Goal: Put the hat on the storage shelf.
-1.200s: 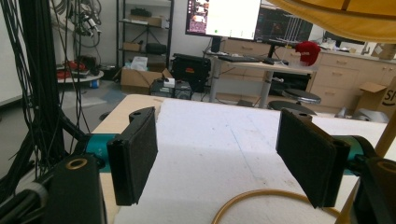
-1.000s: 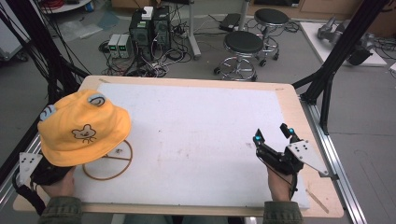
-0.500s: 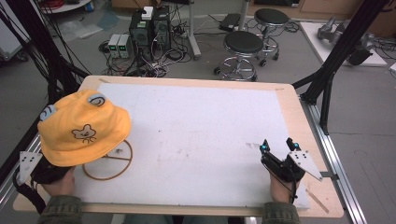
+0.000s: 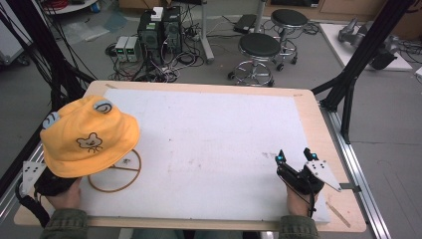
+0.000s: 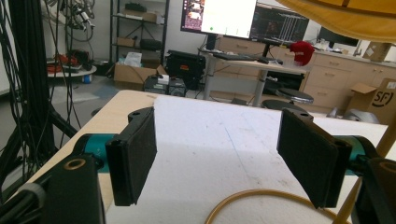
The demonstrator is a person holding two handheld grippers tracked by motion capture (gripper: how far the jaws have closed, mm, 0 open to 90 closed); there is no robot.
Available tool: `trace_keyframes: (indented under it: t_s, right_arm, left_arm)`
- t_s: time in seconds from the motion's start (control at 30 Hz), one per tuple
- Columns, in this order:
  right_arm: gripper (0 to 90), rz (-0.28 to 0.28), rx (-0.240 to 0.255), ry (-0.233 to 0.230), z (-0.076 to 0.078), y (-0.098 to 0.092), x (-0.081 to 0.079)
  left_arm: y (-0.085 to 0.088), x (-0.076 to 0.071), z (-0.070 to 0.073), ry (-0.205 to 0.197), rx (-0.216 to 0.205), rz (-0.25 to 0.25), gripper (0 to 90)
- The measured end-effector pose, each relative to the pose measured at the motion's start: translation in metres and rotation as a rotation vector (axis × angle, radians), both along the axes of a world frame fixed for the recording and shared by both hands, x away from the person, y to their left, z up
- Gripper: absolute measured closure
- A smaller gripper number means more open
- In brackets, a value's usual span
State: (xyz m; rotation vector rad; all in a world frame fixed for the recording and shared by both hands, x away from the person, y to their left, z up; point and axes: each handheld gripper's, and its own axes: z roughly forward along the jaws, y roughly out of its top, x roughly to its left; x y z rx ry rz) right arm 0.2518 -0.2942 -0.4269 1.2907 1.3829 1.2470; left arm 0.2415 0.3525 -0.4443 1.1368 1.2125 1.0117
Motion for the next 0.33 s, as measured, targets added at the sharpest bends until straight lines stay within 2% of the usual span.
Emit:
trace_keyframes:
  t_s: [0.33]
  right_arm:
    - [14.5,0.005,0.001,-0.007,0.0005,-0.0001,-0.0011]
  left_arm:
    - [0.0008,0.0004,-0.0004,0.001,-0.011,0.0,28.7]
